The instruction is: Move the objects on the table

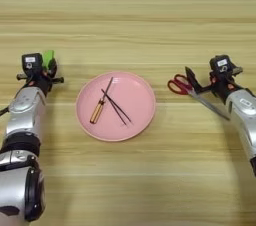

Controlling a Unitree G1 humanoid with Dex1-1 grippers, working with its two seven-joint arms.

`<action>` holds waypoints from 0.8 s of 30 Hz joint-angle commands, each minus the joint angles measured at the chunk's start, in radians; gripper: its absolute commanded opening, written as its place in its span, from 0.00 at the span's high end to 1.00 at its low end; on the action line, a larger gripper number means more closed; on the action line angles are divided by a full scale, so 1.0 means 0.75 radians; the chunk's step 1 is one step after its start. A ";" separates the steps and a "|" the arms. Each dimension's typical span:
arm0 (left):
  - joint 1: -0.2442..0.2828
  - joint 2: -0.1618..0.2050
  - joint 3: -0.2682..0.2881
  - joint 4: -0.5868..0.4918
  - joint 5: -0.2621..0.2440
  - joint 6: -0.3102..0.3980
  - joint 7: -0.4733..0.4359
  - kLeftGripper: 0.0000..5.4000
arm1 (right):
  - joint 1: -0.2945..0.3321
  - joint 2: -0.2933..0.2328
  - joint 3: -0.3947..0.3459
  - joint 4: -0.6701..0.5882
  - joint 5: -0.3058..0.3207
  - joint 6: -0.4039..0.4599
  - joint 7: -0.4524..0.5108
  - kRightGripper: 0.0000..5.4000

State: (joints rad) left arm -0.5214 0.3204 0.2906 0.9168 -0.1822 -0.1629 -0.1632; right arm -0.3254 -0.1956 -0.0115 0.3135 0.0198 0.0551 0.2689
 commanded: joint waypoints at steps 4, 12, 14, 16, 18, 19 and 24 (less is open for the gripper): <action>-0.053 0.014 -0.005 0.140 0.028 -0.090 0.028 0.75 | -0.018 0.000 -0.033 0.011 0.028 -0.014 -0.015 0.00; -0.053 0.001 -0.061 0.217 0.093 -0.158 0.035 0.75 | -0.023 0.001 -0.053 0.015 0.037 -0.020 -0.020 0.00; -0.047 -0.008 -0.070 0.223 0.099 -0.164 0.030 0.75 | -0.025 0.000 -0.057 0.015 0.038 -0.020 -0.020 0.00; -0.033 -0.023 -0.084 0.220 0.106 -0.173 0.021 0.75 | -0.027 0.000 -0.065 0.015 0.042 -0.021 -0.022 0.00; -0.017 -0.038 -0.099 0.208 0.112 -0.181 0.012 0.75 | -0.028 0.004 -0.073 0.017 0.048 -0.024 -0.027 0.00; -0.011 -0.043 -0.107 0.202 0.115 -0.184 0.008 0.75 | -0.028 0.007 -0.077 0.018 0.050 -0.024 -0.030 0.00; 0.014 -0.053 -0.133 0.177 0.133 -0.189 -0.002 0.75 | -0.035 0.019 -0.095 0.026 0.082 -0.015 -0.033 0.00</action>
State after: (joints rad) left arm -0.5246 0.2828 0.1993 1.0689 -0.0902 -0.2940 -0.1601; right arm -0.3282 -0.1872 -0.0750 0.3212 0.0671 0.0377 0.2471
